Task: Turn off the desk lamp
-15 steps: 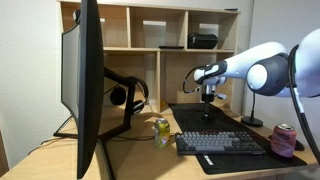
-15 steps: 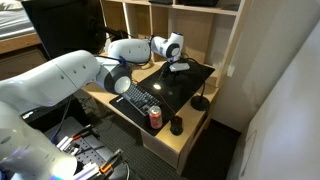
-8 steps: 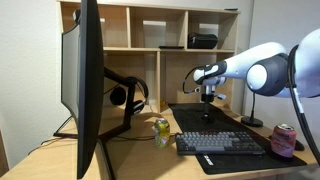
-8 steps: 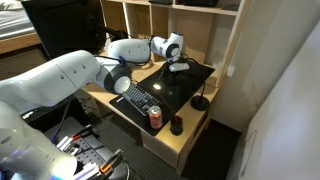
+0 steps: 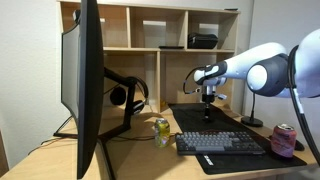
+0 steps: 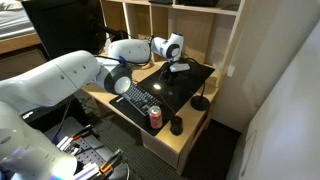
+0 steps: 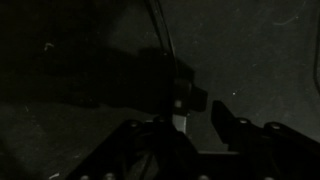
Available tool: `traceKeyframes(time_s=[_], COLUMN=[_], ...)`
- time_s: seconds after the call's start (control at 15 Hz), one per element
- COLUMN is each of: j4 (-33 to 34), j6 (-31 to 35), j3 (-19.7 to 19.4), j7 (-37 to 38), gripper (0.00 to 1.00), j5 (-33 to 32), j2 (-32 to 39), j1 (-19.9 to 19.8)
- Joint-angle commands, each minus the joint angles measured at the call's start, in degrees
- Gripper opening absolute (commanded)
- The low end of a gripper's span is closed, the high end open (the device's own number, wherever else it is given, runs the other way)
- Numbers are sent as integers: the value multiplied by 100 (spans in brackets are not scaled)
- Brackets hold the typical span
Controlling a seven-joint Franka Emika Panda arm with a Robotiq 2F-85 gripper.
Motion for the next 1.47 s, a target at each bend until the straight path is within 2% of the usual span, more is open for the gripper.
traceKeyframes(time_s=[0.0,0.13,0.2,0.53,0.6,0.67,0.73,1.13,1.27,1.4], j4=[-2,-3,1,23,13,2,2,12,29,69], j6=[45,45,52,108,84,57,60,72,83,148], j3=[-44,-49,-53,-45,-55,-78,-87,-96,-118,-128], j7=[-48,-43,-43,-70,-53,-44,-54,-62,-26,-21], gripper=[18,4,2,5,46,47,52,94,100,100], j5=[-47,-52,-54,-44,-52,-76,-84,-91,-97,-90], j2=[42,51,57,77,73,67,74,88,88,92], j1=[-11,-17,-17,-23,-20,-11,-14,-23,-26,-34])
